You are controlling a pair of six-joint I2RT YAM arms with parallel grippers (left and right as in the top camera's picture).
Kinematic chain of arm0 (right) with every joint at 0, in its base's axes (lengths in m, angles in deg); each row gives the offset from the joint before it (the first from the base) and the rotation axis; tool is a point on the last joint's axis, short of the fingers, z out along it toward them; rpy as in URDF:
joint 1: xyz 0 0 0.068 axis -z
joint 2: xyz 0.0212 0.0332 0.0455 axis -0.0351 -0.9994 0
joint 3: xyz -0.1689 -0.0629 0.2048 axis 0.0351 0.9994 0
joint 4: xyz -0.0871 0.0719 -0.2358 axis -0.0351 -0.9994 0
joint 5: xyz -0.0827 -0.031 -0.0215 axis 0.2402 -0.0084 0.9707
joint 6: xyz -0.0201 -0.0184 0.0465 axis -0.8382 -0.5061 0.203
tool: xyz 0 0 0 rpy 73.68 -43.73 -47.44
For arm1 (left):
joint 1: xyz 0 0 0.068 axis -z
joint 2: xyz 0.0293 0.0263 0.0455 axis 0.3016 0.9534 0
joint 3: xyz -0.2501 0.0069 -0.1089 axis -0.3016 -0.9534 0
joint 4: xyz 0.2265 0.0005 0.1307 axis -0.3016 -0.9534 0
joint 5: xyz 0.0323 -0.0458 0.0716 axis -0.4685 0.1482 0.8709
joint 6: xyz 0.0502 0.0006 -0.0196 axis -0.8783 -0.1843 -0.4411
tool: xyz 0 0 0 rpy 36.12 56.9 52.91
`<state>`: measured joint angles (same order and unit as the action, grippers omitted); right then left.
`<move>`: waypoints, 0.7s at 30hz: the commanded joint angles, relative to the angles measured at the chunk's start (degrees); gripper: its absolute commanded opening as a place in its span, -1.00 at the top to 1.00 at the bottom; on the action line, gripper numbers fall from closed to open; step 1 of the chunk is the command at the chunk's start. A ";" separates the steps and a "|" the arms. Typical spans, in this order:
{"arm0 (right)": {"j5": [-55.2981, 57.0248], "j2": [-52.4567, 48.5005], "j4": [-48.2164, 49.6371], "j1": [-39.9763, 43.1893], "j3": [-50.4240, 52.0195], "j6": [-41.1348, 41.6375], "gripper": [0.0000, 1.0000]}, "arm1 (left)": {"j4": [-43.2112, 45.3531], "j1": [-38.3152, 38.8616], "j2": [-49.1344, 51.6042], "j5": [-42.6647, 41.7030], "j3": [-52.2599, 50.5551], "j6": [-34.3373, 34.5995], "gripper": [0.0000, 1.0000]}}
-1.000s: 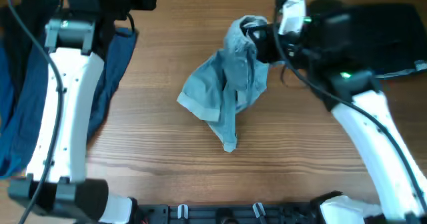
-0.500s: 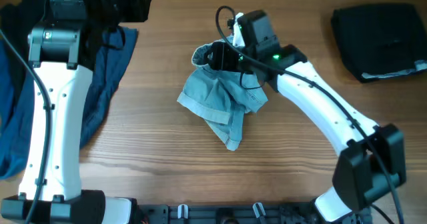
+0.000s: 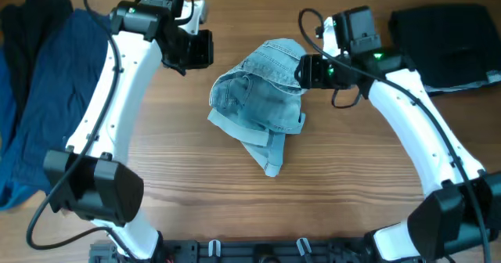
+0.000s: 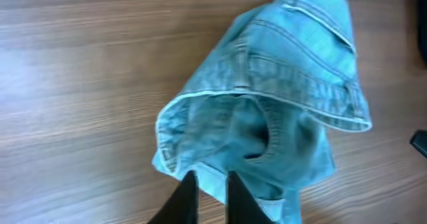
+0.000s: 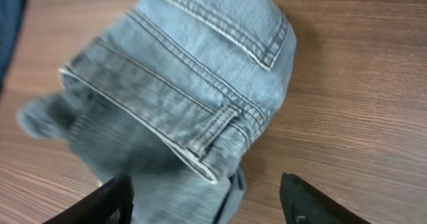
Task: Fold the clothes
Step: 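Grasp the shorts waistband corners with both grippers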
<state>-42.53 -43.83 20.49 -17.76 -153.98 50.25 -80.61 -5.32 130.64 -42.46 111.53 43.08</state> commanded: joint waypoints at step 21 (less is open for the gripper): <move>1.14 -4.81 4.79 -2.19 5.53 -12.57 -0.36 | 0.81 -5.99 -0.87 0.96 0.28 4.33 0.16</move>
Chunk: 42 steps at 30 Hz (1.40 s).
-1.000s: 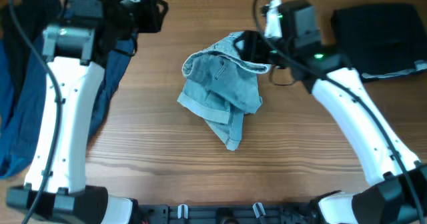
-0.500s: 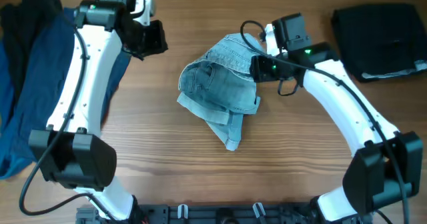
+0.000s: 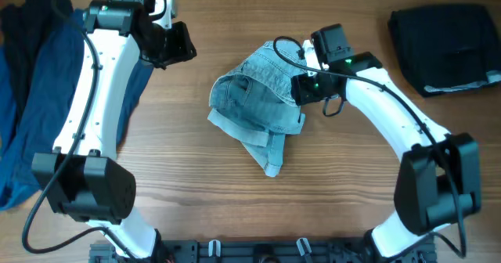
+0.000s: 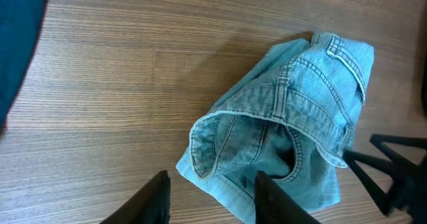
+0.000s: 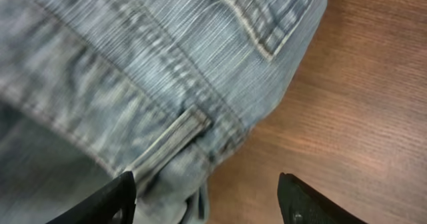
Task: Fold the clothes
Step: 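Grasp the shorts waistband corners with both grippers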
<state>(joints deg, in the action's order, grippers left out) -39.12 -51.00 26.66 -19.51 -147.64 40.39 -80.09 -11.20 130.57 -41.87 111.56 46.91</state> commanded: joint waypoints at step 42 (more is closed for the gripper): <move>-3.76 -4.94 11.15 -1.77 2.75 33.90 0.91 | 0.96 -0.11 -0.81 1.53 0.26 0.13 0.42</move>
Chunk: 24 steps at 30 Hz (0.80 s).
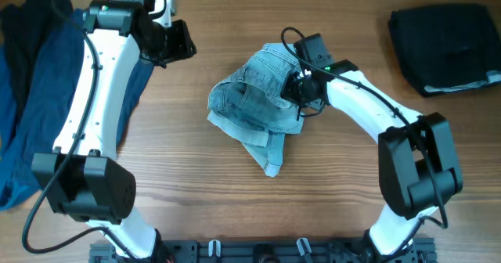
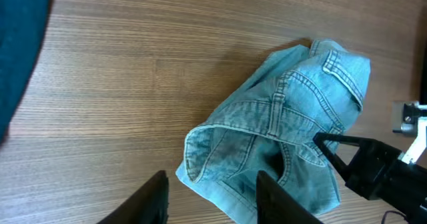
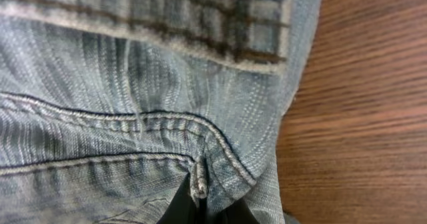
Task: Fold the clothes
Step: 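Grasp the shorts waistband corners with both grippers, then lift the shorts by the waistband and lay them flat, legs toward robot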
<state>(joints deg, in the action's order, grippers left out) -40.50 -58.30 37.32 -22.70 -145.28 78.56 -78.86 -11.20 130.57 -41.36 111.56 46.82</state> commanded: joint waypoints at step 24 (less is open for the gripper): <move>-12.92 8.52 1.09 8.98 -2.78 -24.35 0.91 | 24.48 6.86 -6.38 -1.68 -33.40 1.86 0.01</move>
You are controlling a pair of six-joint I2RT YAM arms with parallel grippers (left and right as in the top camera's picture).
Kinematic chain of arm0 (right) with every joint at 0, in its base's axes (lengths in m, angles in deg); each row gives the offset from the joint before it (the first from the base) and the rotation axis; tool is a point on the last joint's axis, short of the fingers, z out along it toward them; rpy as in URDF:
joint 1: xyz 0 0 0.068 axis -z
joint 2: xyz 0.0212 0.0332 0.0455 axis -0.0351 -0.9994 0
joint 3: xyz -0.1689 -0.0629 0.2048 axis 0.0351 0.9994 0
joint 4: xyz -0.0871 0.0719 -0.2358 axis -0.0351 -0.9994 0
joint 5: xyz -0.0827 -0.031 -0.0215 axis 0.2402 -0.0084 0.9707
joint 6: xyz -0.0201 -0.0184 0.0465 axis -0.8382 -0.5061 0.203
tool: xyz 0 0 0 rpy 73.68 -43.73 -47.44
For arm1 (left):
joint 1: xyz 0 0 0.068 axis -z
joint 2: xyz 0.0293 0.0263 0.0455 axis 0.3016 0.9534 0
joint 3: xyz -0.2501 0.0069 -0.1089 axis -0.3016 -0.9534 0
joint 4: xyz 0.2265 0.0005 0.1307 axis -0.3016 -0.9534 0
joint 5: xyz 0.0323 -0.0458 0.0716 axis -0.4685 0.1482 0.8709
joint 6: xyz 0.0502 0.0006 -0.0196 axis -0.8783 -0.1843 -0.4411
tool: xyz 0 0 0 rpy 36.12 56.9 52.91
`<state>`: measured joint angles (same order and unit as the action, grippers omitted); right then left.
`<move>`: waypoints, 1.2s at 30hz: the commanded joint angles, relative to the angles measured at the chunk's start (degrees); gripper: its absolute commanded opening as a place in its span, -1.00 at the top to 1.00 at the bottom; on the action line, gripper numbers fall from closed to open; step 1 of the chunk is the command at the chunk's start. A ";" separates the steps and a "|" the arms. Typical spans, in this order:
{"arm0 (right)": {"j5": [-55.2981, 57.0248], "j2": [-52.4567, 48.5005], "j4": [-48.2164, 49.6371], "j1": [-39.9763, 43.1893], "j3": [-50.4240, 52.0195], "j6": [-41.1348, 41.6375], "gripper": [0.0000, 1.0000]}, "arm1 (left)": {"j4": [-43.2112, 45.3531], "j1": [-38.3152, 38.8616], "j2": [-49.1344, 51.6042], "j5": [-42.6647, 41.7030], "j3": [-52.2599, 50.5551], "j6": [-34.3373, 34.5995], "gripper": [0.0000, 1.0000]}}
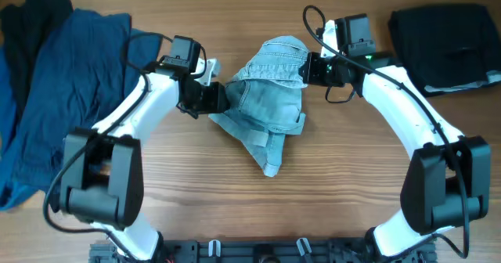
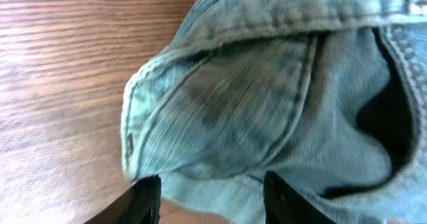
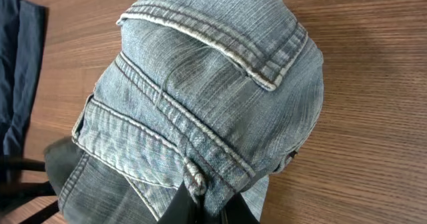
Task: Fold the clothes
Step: 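Lift the shorts by the waistband and lay them flat, legs toward robot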
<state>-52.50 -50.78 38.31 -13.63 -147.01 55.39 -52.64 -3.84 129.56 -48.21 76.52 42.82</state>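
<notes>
A crumpled pair of light blue denim shorts (image 1: pixel 270 91) lies mid-table. My right gripper (image 1: pixel 308 69) is shut on a seam at the shorts' upper right, and the cloth bunches between the dark fingers (image 3: pixel 200 207). The waistband side of the shorts (image 3: pixel 213 84) hangs from that grip. My left gripper (image 1: pixel 221 99) is at the shorts' left edge and stands open. Its fingers (image 2: pixel 143 197) straddle a hemmed fold of denim (image 2: pixel 267 104) close under the camera.
A heap of dark blue and black clothes (image 1: pixel 55 83) covers the table's left side. A folded black garment (image 1: pixel 442 40) lies at the back right. Bare wooden tabletop (image 1: pixel 352 185) shows in front of the shorts.
My left gripper has come from the back left, away from the shorts, to their left edge, still open. My right gripper, still shut on the seam, sits higher and further back, with the denim drawn up.
My left gripper was shut near the shorts' upper left while the right hovered open over their right side. Then the left was open further back left and the right was down on the denim. The right then shut on a seam, and now both grippers are at the shorts.
</notes>
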 commanded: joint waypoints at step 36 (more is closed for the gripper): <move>1.29 3.74 -2.84 0.11 -4.55 -6.40 0.91 | 1.29 6.49 -10.43 12.46 5.51 21.90 0.92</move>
<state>-52.39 -50.74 36.38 -13.63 -147.42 52.24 -50.71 2.35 126.66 -38.59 77.81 69.18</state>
